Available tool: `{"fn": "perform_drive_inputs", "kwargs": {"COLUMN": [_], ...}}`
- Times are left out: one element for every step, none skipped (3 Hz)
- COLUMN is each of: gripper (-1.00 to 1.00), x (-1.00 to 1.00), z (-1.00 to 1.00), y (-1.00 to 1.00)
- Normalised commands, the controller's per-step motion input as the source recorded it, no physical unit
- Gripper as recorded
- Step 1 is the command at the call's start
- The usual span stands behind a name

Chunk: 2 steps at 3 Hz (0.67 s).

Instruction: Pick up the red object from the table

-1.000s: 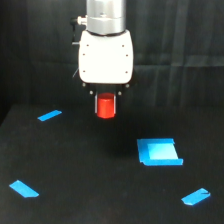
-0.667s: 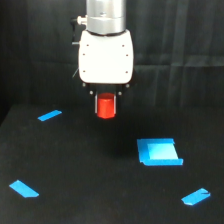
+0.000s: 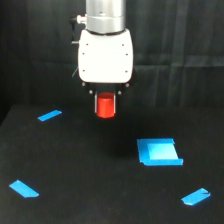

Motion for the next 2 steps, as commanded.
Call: {"fn": "perform_drive_inputs", "kwargs": {"gripper": [-1.00, -0.96], "x": [-0.07, 0.08], "z": [0.02, 0.09], "y": [0.01, 0.05]}}
